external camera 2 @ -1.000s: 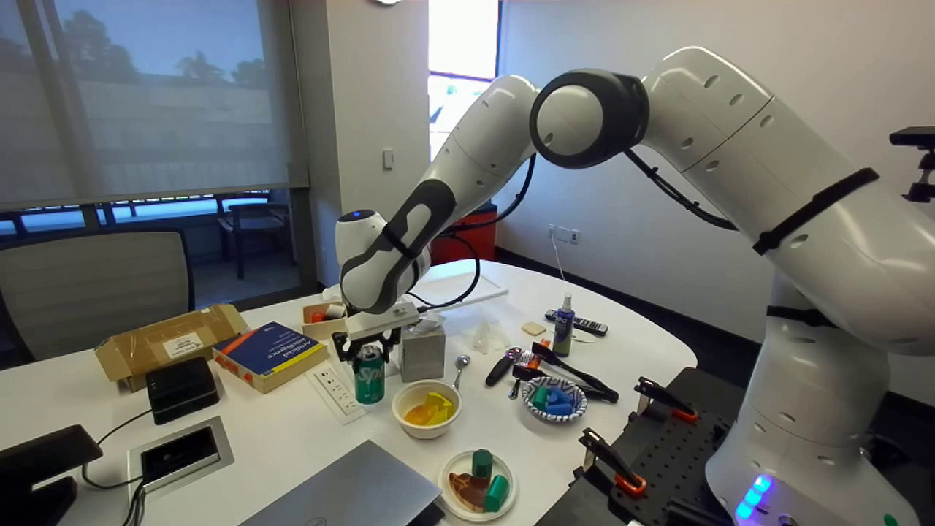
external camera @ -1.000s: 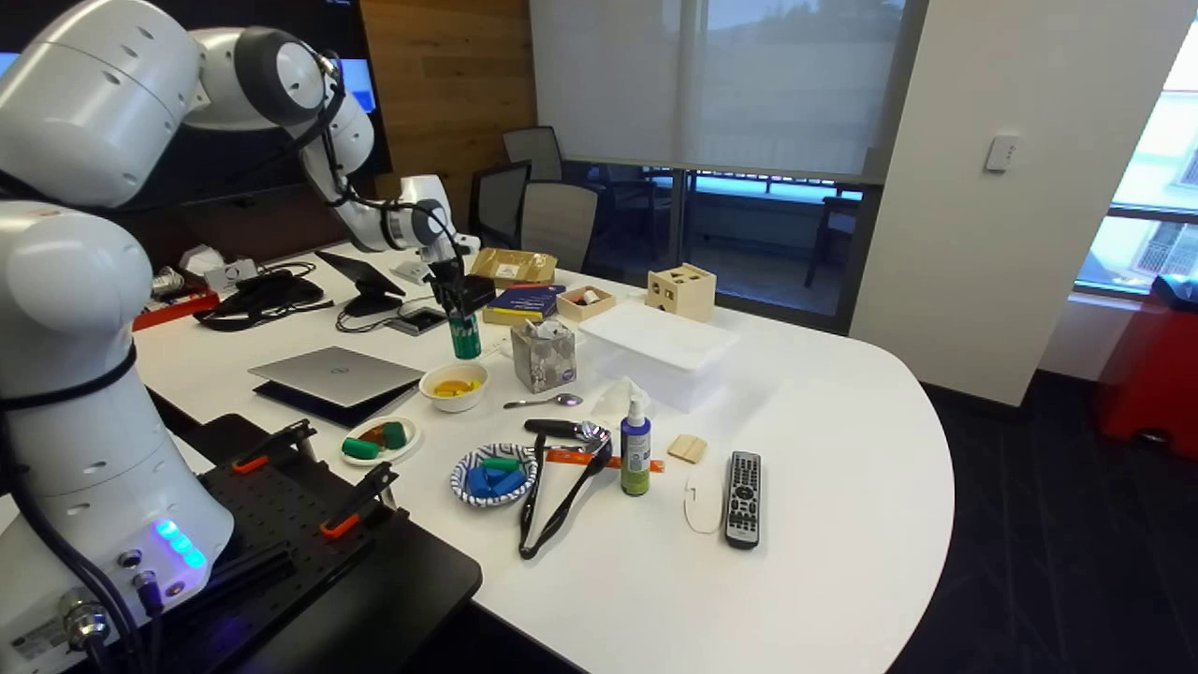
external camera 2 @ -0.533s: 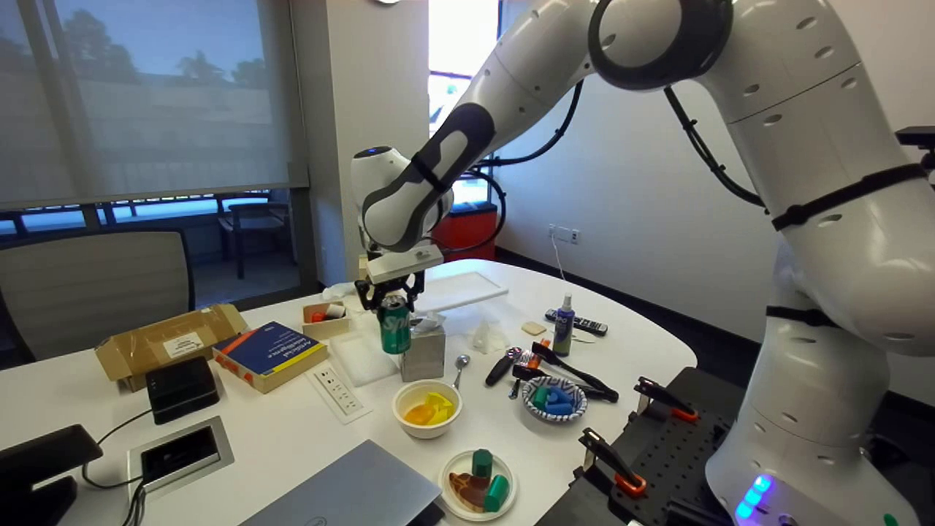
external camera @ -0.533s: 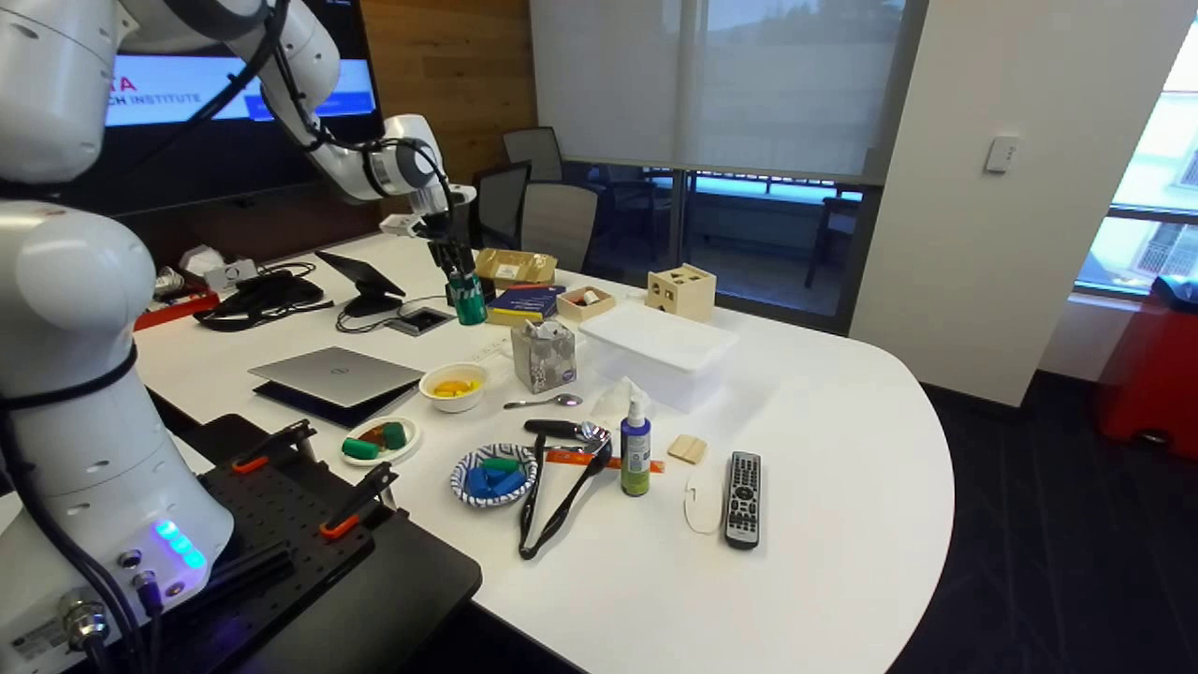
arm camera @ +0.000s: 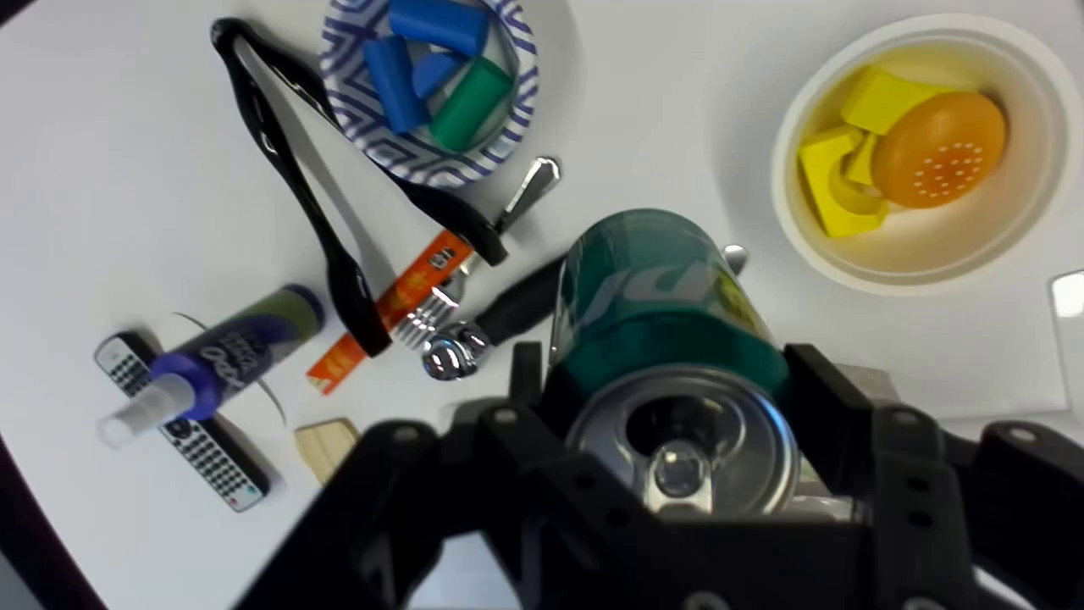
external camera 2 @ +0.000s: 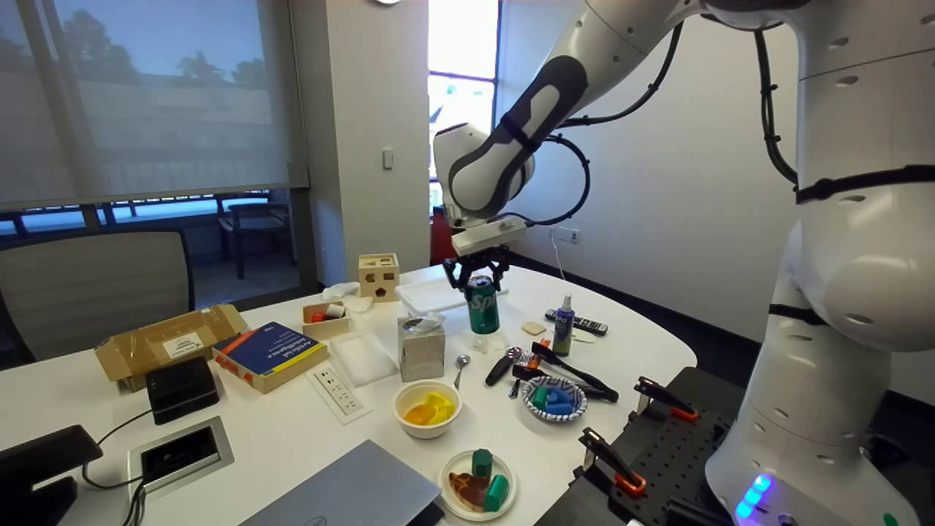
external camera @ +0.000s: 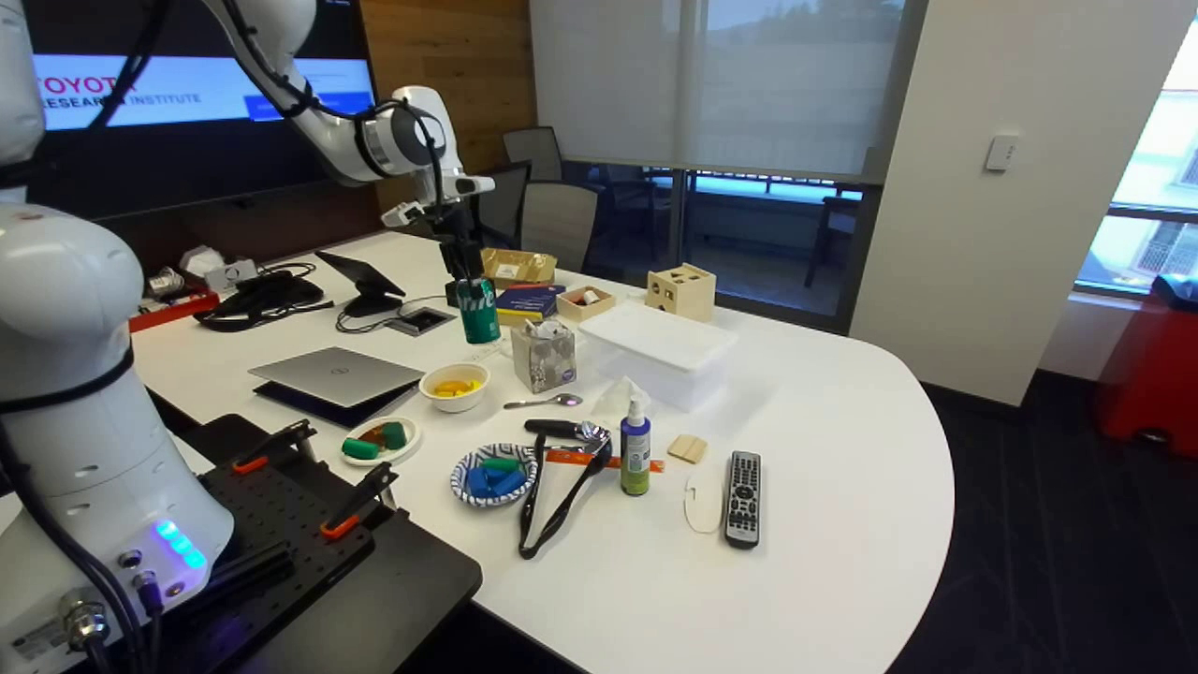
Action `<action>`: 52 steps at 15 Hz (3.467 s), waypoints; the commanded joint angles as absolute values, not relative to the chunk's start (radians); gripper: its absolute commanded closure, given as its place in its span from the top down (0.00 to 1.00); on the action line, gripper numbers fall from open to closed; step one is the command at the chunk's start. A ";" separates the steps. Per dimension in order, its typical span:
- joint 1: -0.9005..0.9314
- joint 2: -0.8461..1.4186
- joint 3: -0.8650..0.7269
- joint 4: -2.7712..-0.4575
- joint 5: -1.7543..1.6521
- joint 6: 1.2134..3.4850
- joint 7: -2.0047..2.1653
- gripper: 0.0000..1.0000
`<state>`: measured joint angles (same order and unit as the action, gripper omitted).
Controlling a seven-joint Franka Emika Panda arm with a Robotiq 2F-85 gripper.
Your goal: Move the green can to the right
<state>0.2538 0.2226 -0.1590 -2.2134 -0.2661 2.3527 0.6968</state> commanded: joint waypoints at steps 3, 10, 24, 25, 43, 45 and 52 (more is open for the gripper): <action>0.042 0.010 -0.174 -2.560 -0.232 2.627 0.677 0.45; -0.250 -0.048 -0.325 -2.804 -0.189 2.980 0.469 0.45; -0.326 0.144 -0.343 -2.621 0.139 2.962 0.299 0.45; -0.324 0.179 -0.340 -2.590 0.142 2.951 0.296 0.45; -0.424 0.512 -0.249 -2.365 0.250 2.960 0.238 1.00; -0.410 0.481 -0.265 -2.394 0.242 2.974 0.239 1.00; -0.139 0.281 -0.541 -2.553 0.089 2.975 0.341 1.00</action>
<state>-0.2867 0.4161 -0.3949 -2.4416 0.1832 2.9740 0.2828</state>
